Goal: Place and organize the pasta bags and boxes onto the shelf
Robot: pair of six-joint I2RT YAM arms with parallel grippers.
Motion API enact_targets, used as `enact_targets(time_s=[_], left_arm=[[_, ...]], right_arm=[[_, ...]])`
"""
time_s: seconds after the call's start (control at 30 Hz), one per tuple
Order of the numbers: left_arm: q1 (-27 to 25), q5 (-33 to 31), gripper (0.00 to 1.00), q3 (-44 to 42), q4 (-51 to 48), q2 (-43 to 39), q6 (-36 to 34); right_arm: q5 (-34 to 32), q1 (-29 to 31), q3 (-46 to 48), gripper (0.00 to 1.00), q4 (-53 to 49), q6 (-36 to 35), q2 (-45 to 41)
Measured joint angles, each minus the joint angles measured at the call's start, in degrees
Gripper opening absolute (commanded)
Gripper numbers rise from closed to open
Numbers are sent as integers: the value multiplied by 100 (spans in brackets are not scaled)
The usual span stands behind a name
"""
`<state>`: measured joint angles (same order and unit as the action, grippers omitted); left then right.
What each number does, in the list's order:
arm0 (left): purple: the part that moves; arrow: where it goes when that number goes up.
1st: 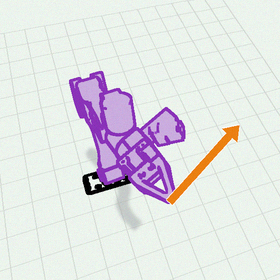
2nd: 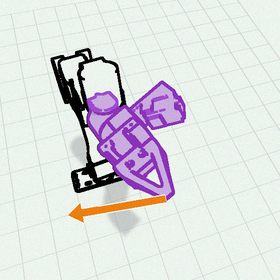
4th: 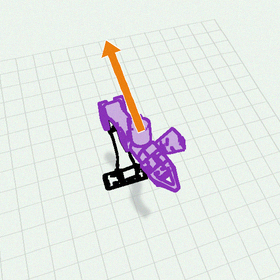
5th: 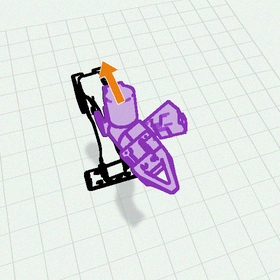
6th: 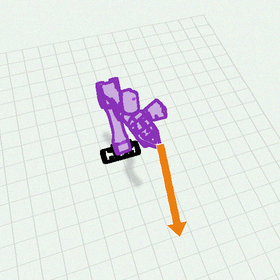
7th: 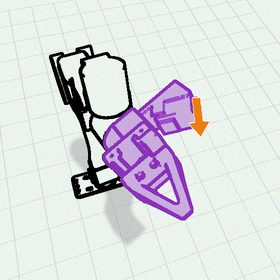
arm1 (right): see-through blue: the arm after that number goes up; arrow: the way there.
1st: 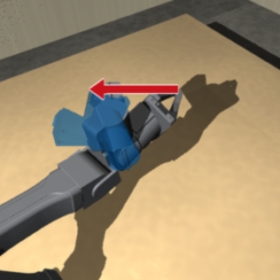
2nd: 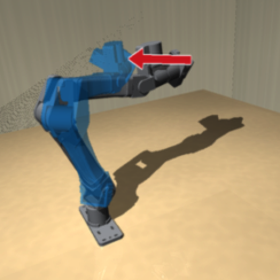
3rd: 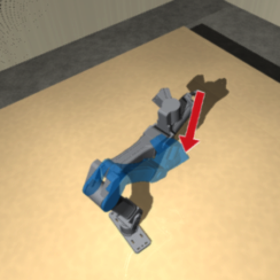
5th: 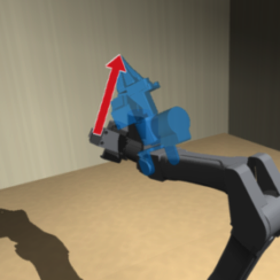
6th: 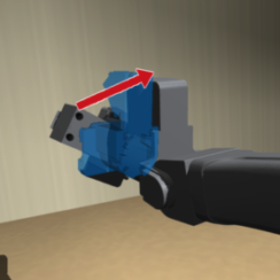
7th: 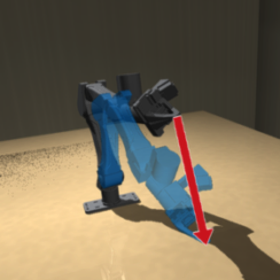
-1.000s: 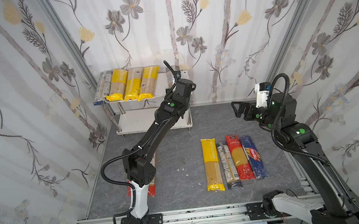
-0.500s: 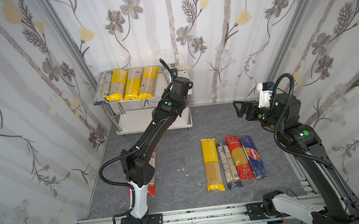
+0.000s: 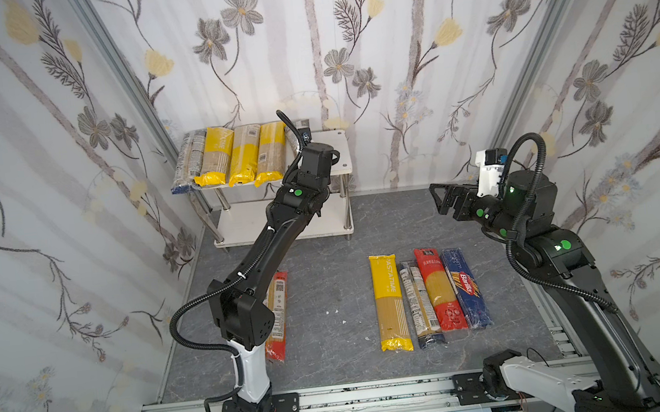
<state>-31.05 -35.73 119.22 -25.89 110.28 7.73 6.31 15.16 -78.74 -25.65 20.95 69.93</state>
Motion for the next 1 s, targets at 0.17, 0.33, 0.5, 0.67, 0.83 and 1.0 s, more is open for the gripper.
enact_targets(time_s=[0.17, 0.33, 0.5, 0.67, 0.83, 1.0], left_arm=[[83, 59, 36, -79, 11, -63, 0], [190, -66, 88, -184, -118, -96, 35], [192, 35, 100, -330, -227, -306, 107], [114, 306, 100, -479, -251, -682, 131], [-31, 586, 100, -656, -260, -1047, 205], [-221, 741, 100, -835, -302, -1561, 313]], right_arm=[[-2, 4, -44, 100, -31, 0, -37], [-2, 4, -61, 100, -39, 0, -118], [-2, 11, -76, 100, -52, 0, -199], [-4, 15, -85, 100, -72, 2, -282], [-13, 55, -87, 100, -168, 61, -391], [-72, 177, -81, 100, -304, 85, -575]])
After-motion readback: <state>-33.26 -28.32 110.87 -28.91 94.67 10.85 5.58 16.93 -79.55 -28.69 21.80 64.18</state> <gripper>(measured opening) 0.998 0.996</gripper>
